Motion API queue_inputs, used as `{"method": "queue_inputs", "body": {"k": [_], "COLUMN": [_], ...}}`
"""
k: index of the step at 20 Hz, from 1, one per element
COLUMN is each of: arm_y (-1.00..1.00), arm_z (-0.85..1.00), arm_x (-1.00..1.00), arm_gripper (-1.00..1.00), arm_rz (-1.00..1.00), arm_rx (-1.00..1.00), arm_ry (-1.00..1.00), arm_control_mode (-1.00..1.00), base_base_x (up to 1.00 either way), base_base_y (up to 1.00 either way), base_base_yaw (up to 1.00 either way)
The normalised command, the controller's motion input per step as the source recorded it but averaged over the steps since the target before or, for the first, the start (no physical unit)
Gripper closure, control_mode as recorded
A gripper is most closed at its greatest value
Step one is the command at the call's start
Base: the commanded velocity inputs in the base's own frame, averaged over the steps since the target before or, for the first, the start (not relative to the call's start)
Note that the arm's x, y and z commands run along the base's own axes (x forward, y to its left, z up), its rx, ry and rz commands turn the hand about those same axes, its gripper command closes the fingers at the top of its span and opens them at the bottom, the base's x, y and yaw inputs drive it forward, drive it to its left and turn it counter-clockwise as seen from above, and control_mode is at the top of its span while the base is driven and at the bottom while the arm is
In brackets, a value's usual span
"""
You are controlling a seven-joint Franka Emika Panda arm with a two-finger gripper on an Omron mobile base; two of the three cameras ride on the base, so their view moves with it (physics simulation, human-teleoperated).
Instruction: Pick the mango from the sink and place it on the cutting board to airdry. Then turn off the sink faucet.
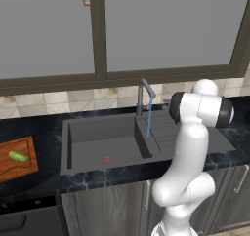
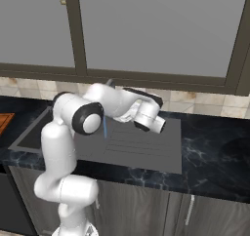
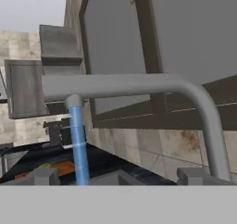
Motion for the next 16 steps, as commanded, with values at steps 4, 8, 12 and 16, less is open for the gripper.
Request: {"method": "queue_inputs", "body": {"k": [4, 8, 12, 16], "arm_y": [0.0, 0.0, 0.0, 0.0], "arm_z": [-0.17, -0.17, -0.22, -0.21], "arm_x": [0.42, 0.41, 0.43, 0.42], "arm_gripper": [-1.0, -1.0, -1.0, -1.0], "arm_rz": [0.0, 0.0, 0.0, 0.0], "arm_rx": [0.0, 0.0, 0.0, 0.0], "arm_ry": [0.0, 0.0, 0.0, 0.0], "arm_control_mode": [-1.0, -1.0, -1.0, -1.0], "base_base_x": [0.0, 0.0, 0.0, 0.0], "base_base_y": [0.0, 0.0, 0.0, 0.0], "base_base_yaw": [0.0, 0.0, 0.0, 0.0]}}
